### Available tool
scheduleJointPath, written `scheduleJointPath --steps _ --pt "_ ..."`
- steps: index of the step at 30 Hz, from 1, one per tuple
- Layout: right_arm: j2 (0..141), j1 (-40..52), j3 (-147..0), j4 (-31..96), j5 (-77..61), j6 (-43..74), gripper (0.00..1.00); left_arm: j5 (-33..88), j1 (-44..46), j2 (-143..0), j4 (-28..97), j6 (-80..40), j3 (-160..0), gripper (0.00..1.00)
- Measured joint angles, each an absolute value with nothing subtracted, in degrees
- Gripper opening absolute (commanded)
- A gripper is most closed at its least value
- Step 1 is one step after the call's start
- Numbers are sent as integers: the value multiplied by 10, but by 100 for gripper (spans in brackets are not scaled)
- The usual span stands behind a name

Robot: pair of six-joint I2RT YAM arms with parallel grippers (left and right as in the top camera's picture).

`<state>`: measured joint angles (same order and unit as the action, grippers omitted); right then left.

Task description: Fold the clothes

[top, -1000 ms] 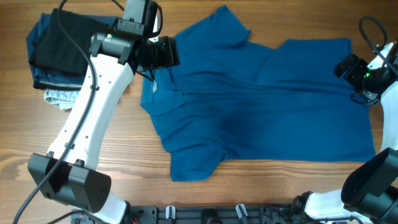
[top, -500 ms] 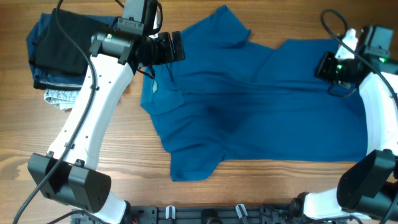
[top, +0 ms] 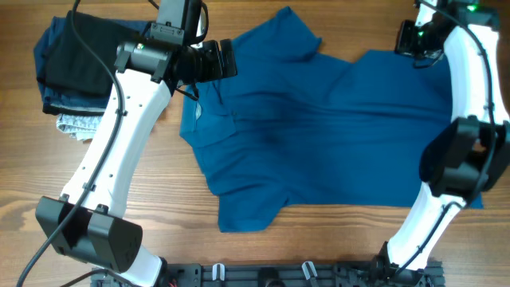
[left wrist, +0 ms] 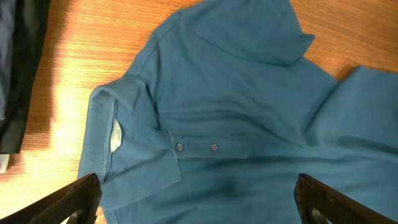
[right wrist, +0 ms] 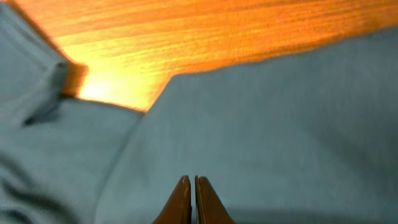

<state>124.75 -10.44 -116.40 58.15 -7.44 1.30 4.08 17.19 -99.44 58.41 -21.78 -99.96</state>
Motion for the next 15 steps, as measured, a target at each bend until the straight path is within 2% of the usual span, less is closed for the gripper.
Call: scheduleJointPath --steps 6,15 --pt "1315 -104 -1165 531 -70 11 4 41 172 -994 584 -218 -1000 100" --pt "1402 -112 -1171 531 -41 11 4 41 172 -994 584 -218 -1000 100"
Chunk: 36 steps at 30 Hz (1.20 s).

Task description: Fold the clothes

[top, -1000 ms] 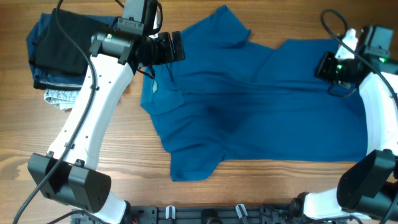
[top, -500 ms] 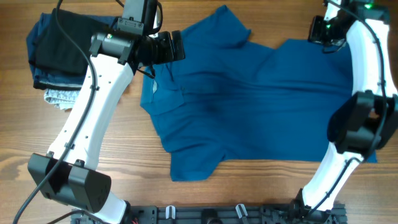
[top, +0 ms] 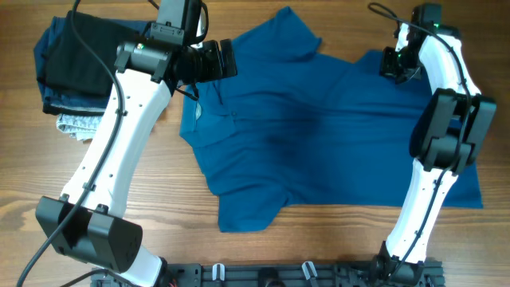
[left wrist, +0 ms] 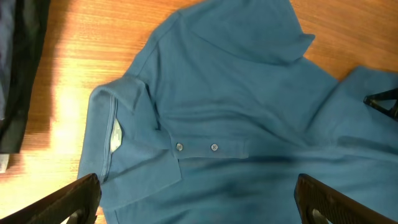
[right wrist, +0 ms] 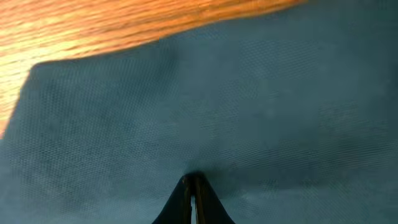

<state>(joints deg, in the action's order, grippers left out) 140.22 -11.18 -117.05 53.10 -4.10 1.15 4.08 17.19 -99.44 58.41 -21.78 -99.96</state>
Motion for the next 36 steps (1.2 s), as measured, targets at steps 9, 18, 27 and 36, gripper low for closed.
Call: scheduleJointPath --steps 9,18,27,36 --pt "1422 -149 -1192 510 -41 12 4 41 172 -994 584 -218 -1000 100" --pt "1435 -238 -1201 441 -40 -23 4 41 172 -994 584 -218 -1000 100" --pt "1453 -241 -1227 418 -53 -57 23 41 172 -994 584 -218 -1000 100" --pt "1433 -219 -1328 527 -59 -15 47 41 172 -994 584 -218 -1000 100"
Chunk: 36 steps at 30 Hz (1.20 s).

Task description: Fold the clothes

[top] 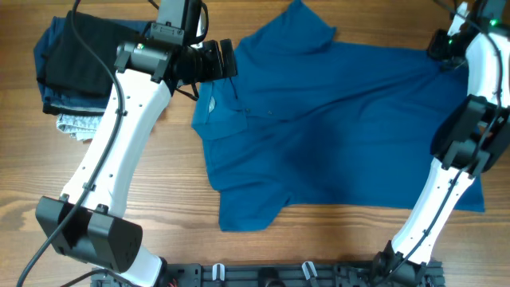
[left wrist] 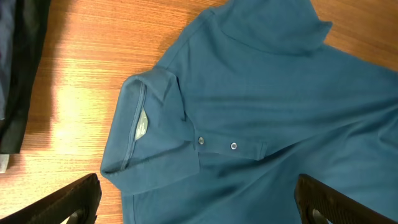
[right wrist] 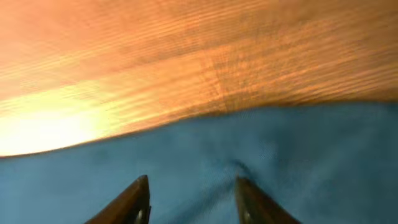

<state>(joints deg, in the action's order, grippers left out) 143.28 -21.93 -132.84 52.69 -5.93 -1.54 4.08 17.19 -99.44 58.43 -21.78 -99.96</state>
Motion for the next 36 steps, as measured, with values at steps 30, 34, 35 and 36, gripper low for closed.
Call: scheduleJointPath --steps 30,34,35,36 --pt "1219 -234 -1355 756 -59 47 99 208 185 -1336 164 -214 -1084 4" --pt "1219 -234 -1355 756 -59 47 99 168 185 -1372 143 -204 -1084 4" --pt "1219 -234 -1355 756 -59 47 99 161 185 -1378 135 -198 -1084 4" --pt "1219 -234 -1355 756 -59 47 100 155 185 -1383 128 -194 -1084 4"
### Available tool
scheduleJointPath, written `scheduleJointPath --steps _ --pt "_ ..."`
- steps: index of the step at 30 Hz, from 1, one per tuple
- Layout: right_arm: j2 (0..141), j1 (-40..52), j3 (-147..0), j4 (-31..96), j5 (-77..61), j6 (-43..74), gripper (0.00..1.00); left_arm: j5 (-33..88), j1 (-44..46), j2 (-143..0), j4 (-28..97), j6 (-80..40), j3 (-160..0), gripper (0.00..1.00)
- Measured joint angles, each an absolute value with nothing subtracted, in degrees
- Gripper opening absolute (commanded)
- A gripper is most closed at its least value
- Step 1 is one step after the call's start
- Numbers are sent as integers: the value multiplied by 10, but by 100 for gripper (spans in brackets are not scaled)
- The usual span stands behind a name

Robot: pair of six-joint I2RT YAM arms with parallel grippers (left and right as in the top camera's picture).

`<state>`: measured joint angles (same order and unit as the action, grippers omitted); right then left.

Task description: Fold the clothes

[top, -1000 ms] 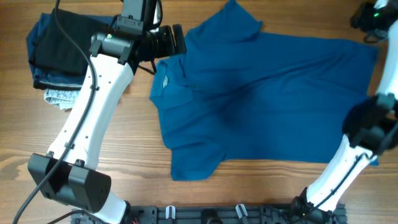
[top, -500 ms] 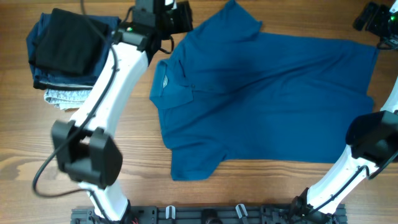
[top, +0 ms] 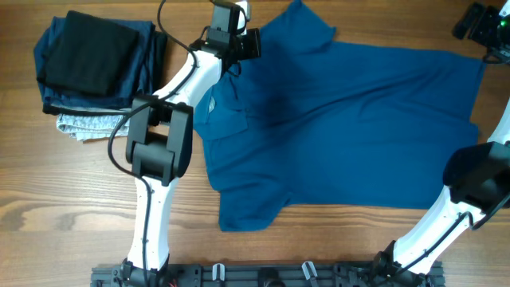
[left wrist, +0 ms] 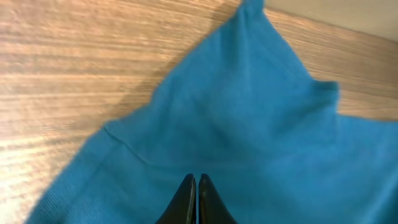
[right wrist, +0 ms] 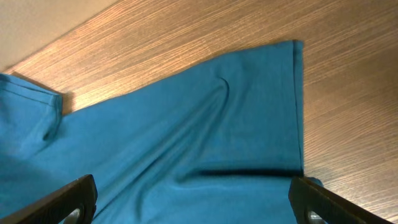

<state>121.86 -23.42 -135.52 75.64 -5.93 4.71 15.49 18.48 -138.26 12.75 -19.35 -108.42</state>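
Observation:
A blue polo shirt [top: 343, 119] lies spread flat across the table, its collar [top: 213, 108] to the left and its hem to the right. My left gripper [top: 237, 41] is down on the far shoulder next to the far sleeve [top: 299, 28]. In the left wrist view the left gripper [left wrist: 196, 182] is shut, its tips pressed into the blue cloth [left wrist: 249, 112]. My right gripper [top: 476, 20] hangs above the far right hem corner. The right gripper [right wrist: 191, 182] stands wide open there, over the cloth [right wrist: 186, 124] and holding nothing.
A stack of folded clothes [top: 96, 60] sits at the far left, a black piece on dark blue ones with a light patterned one beneath. Bare wooden table [top: 80, 199] lies in front of it. A mounting rail [top: 263, 275] runs along the front edge.
My left gripper was open high above the collar; now it is shut, low on the far shoulder. The right gripper, open at the hem corner, is now higher and further right. The shirt lies unchanged.
The shirt first lay bunched, its hem near the middle right, with my right gripper shut by it and then shut on the cloth. Then the shirt was stretched out to the right and the right gripper open. The left gripper stayed open above the collar until now.

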Motion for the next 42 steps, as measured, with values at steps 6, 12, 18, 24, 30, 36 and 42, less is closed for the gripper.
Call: scheduleJointPath --steps 6,12,18,24,30,36,42 --pt "1219 -234 -1355 756 -59 47 100 85 185 -1432 106 -181 -1091 4" --pt "1219 -234 -1355 756 -59 47 99 36 185 -1450 73 -179 -1099 4" --pt "1219 -234 -1355 756 -59 47 99 -27 172 -1453 71 -178 -1103 4" --pt "1219 -234 -1355 756 -59 47 100 -47 137 -1454 68 -179 -1103 12" --pt "1219 -234 -1355 756 -59 47 99 -53 137 -1461 37 -177 -1105 26" --pt "1219 -234 -1355 756 -59 47 100 -48 140 -1441 66 -176 -1131 57" --pt "1219 -234 -1355 757 -59 47 100 -42 151 -1248 296 -173 -1140 65"
